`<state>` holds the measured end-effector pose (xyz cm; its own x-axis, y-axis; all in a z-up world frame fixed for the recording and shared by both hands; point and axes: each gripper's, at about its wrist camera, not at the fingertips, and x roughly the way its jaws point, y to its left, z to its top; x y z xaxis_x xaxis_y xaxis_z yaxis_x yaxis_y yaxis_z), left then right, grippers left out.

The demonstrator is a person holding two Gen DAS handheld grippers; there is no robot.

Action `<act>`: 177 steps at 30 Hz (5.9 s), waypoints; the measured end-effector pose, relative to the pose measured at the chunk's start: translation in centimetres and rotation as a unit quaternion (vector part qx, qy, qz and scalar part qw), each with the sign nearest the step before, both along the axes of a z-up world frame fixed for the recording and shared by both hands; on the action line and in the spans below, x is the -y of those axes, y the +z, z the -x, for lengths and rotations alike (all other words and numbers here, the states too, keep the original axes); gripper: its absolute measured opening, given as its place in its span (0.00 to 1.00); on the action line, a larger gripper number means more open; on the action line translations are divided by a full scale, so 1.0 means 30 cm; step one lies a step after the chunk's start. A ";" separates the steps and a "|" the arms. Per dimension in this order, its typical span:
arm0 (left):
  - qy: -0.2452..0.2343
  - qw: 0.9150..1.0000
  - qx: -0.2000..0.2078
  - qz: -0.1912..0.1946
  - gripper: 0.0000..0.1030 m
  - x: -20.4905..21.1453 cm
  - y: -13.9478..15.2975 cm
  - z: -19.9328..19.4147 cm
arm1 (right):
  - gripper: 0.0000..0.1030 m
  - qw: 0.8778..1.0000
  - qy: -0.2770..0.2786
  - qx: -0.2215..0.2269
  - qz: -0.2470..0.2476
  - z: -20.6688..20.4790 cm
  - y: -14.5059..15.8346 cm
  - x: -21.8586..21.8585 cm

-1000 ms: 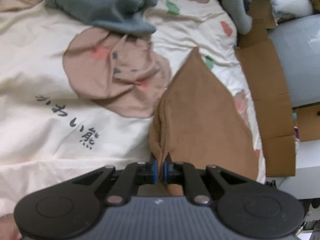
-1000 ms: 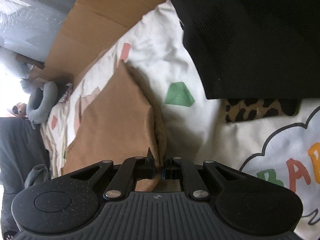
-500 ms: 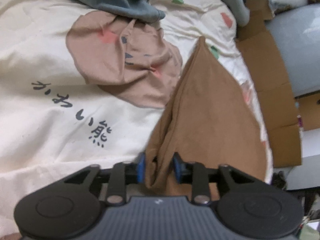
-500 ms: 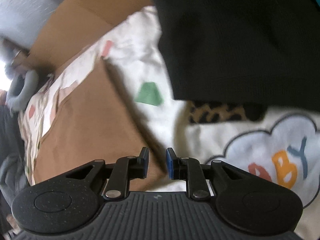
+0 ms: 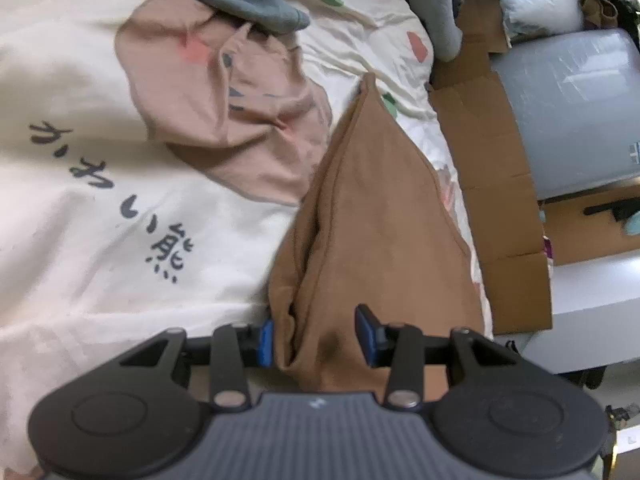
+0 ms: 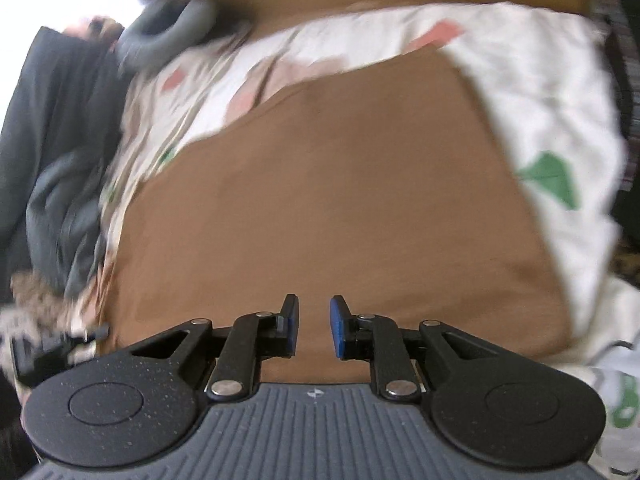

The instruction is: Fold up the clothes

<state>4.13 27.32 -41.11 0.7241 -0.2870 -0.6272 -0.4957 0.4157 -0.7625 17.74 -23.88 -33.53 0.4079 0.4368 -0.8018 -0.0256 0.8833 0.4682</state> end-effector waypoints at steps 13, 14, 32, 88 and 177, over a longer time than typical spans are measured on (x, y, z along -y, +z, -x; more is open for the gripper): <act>0.004 0.999 0.016 0.029 0.09 -0.034 -0.004 0.038 | 0.10 0.987 0.158 -0.006 0.016 -0.020 -0.055 -0.361; 0.003 0.999 0.018 0.029 0.09 -0.036 0.003 0.042 | 0.10 0.986 0.167 -0.005 0.020 -0.023 -0.061 -0.384; -0.003 0.998 0.052 0.046 0.07 -0.046 0.120 0.023 | 0.10 0.983 0.157 0.010 0.092 -0.052 -0.129 -0.477; 0.002 0.999 0.010 0.035 0.07 -0.063 0.066 0.049 | 0.20 0.984 0.052 0.056 0.159 -0.400 -0.153 -0.508; -0.071 0.996 -0.050 0.000 0.07 0.284 0.493 -0.470 | 0.46 0.938 0.258 0.223 0.058 -0.081 0.288 -0.726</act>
